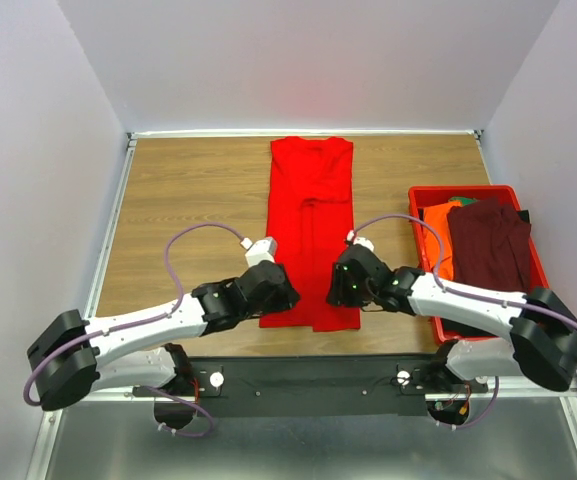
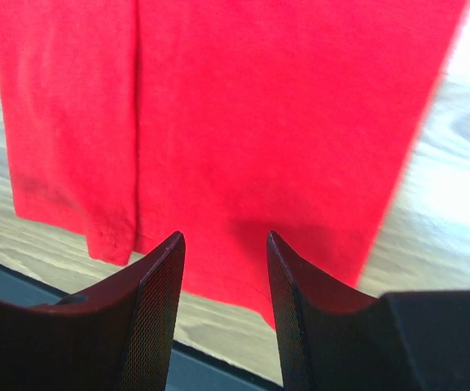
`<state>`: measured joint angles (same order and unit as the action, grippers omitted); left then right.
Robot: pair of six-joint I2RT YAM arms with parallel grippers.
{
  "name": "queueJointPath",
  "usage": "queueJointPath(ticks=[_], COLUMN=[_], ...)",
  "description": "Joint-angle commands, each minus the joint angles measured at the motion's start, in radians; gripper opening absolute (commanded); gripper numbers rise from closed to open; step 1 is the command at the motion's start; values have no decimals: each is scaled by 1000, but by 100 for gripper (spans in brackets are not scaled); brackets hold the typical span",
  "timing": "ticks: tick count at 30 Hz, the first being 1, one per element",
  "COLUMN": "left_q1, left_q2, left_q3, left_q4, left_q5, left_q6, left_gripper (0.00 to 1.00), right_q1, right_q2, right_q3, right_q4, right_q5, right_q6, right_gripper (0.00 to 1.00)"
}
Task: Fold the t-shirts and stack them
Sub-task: Fold the tshirt
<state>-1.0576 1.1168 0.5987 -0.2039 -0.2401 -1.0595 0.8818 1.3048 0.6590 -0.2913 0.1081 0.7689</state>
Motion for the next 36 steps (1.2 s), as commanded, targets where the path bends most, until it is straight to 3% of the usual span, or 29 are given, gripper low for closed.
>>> queueJointPath(ticks=[1, 6, 13, 27, 34, 36], left_q1=[48, 90, 100, 123, 130, 130], left_q2=[-57, -118, -173, -100, -71, -71], left_q3=[-80, -178, -206, -180, -165, -165], left_q4=[-132, -140, -187, -209, -172, -146], left_q5=[-32, 18, 33, 27, 35, 48], left_q6=[-79, -117, -122, -59, -19, 0], left_gripper=[43, 43, 43, 49, 49, 44], right_q1=[5, 5, 5, 6, 5, 5], right_q2=[-87, -194, -220, -222, -203, -194], right_q3=[-45, -108, -183, -206, -207, -199], right_q4=[-78, -134, -158, -177, -175, -175], right_q5=[103, 133, 73, 5, -27, -38], right_q6=[67, 122, 162, 184, 185, 182], right_gripper=[52, 52, 52, 52, 52, 52])
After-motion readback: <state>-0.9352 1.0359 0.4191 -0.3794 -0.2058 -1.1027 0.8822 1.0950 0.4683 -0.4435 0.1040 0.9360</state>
